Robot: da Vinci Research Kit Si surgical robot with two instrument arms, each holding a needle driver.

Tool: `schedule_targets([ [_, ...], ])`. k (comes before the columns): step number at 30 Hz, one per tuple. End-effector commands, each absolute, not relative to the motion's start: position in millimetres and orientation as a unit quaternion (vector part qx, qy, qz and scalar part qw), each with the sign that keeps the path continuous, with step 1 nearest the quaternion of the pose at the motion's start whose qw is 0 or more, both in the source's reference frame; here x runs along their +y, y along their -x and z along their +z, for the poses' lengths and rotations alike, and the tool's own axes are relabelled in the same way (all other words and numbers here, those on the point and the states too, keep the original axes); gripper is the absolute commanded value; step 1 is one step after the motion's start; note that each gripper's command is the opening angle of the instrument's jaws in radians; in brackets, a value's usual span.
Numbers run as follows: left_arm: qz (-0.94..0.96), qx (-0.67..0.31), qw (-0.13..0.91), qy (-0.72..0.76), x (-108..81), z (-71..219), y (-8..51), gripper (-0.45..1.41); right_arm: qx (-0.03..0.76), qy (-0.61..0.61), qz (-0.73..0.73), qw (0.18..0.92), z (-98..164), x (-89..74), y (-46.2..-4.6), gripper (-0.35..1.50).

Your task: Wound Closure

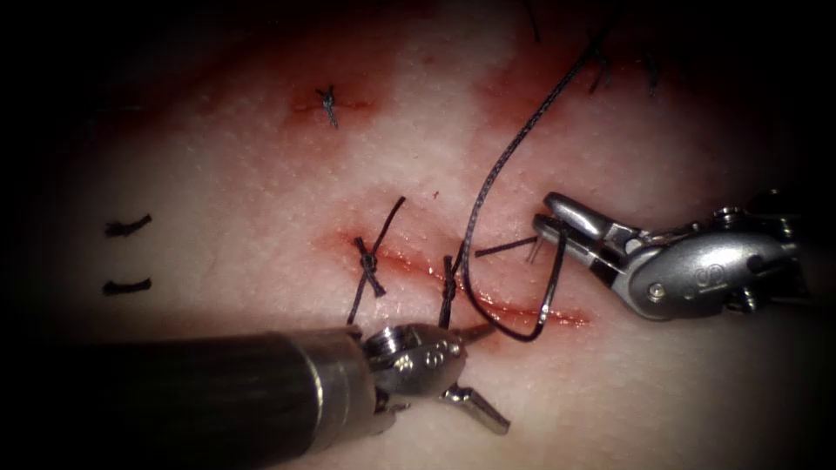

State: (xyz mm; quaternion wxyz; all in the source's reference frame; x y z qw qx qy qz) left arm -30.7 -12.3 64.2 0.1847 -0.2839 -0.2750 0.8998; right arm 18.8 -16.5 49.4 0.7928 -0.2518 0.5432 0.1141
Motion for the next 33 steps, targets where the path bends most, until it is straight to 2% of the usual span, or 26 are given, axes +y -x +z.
schedule_targets([
  [1, 0.902, -0.276, 0.182, 0.279, -13.0, 65.1, 31.3, 0.98, 0.547, 0.246, 0.120, 0.792, 49.8, -16.4, -19.6, -0.35],
  [12, 0.916, -0.276, 0.164, 0.240, -13.5, 67.1, 29.7, 0.98, 0.545, 0.114, 0.173, 0.813, 51.8, -15.6, -21.2, -0.35],
  [25, 0.917, -0.279, 0.158, 0.239, -13.6, 66.8, 28.6, 0.98, 0.558, -0.042, 0.314, 0.767, 53.8, -14.1, -20.7, -0.35],
  [33, 0.917, -0.280, 0.158, 0.238, -13.6, 66.7, 28.5, 0.98, 0.486, -0.088, 0.397, 0.774, 54.3, -14.2, -19.7, -0.35],
])
